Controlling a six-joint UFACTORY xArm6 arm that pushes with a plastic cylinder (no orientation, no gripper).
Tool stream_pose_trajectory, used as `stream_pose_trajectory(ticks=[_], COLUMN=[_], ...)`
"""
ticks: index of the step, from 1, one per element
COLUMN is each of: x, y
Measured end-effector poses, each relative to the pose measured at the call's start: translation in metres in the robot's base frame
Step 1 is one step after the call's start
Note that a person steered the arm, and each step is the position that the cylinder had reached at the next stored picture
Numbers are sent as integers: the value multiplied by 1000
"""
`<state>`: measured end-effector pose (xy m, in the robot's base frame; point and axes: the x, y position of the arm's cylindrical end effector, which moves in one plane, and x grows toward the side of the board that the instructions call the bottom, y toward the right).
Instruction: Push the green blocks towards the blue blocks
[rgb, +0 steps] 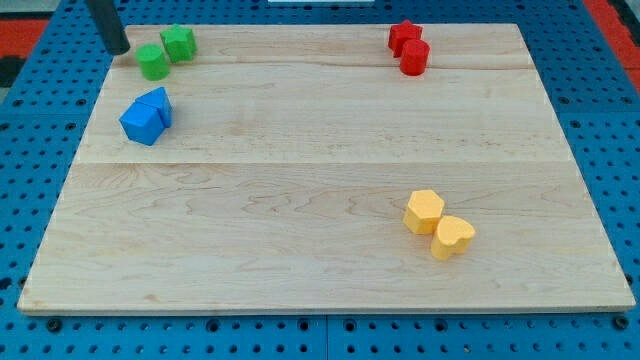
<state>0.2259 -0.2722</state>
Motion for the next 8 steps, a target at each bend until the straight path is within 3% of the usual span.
stream_pose_trajectory(ticks=[1, 2, 5, 6, 7, 8], x=[-31, -32, 90, 55, -2, 11], y=[47, 64, 94, 109, 85, 47])
